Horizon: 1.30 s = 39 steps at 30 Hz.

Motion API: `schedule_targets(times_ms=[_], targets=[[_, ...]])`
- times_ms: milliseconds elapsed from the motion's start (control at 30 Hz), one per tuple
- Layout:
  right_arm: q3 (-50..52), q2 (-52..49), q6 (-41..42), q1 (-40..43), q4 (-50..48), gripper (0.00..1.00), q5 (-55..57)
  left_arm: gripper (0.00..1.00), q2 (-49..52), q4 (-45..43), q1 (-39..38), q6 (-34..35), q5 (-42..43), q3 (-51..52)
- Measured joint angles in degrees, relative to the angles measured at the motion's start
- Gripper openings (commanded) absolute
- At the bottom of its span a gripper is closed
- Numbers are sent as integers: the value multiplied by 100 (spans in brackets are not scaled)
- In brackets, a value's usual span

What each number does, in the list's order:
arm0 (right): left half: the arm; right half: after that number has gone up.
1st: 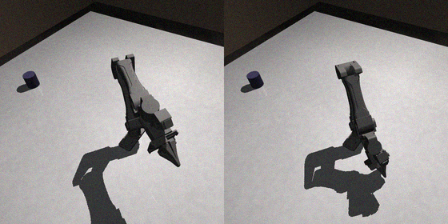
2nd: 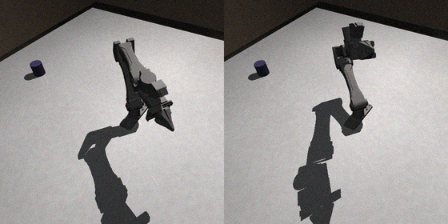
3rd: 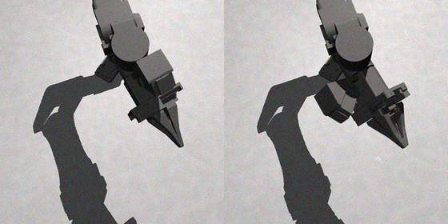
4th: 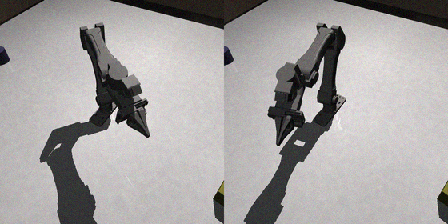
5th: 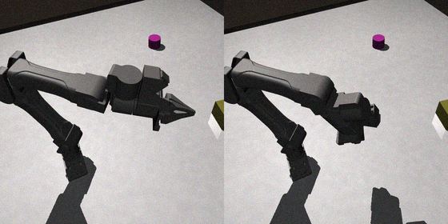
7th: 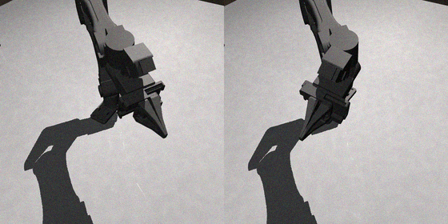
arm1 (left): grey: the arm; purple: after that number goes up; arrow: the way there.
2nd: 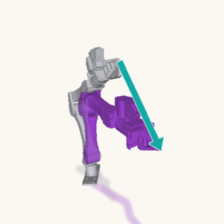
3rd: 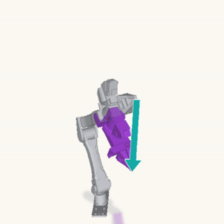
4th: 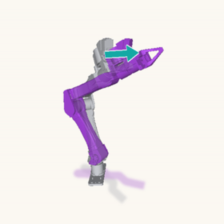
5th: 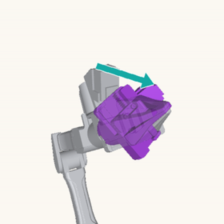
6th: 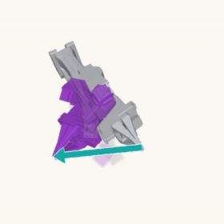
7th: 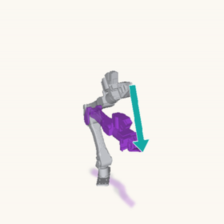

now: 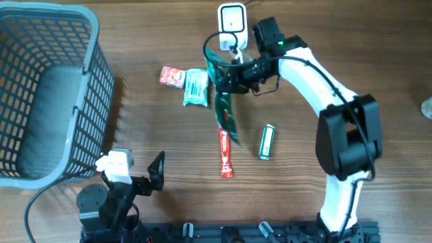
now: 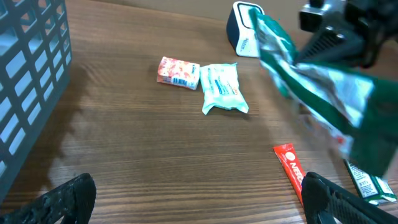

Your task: Scan the item barcode

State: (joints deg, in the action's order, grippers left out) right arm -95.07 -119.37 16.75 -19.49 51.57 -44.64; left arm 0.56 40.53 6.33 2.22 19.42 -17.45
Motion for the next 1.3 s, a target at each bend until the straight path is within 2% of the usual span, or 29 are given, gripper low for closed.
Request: schedule_targets(times_ms=[167, 333, 533, 600, 800, 933, 1067, 1300], targets=[[0, 841, -640, 42, 380, 4, 1891, 100, 0, 2, 0, 0, 0, 0], [-4, 881, -1268, 57, -444, 4, 3292, 100, 0, 0, 0, 0, 0, 0], [-7, 800, -1408, 57, -1775, 4, 3593, 100, 0, 0, 0, 0, 0, 0], [-76, 501, -1403, 57, -2142, 4, 3589, 100, 0, 2, 0, 0, 0, 0], [-1246, -706, -1360, 55, -1574, 4, 3646, 100, 0, 2, 0, -2, 0, 0], [-2448, -1443, -1296, -15, -787, 4, 3995, 100, 0, 2, 0, 0, 0, 0], [-2581, -1561, -1294, -81, -520, 4, 4175, 100, 0, 2, 0, -2, 0, 0], [-2583, -1569, -1185, -83, -743, 4, 4341, 100, 0, 2, 0, -2, 0, 0]])
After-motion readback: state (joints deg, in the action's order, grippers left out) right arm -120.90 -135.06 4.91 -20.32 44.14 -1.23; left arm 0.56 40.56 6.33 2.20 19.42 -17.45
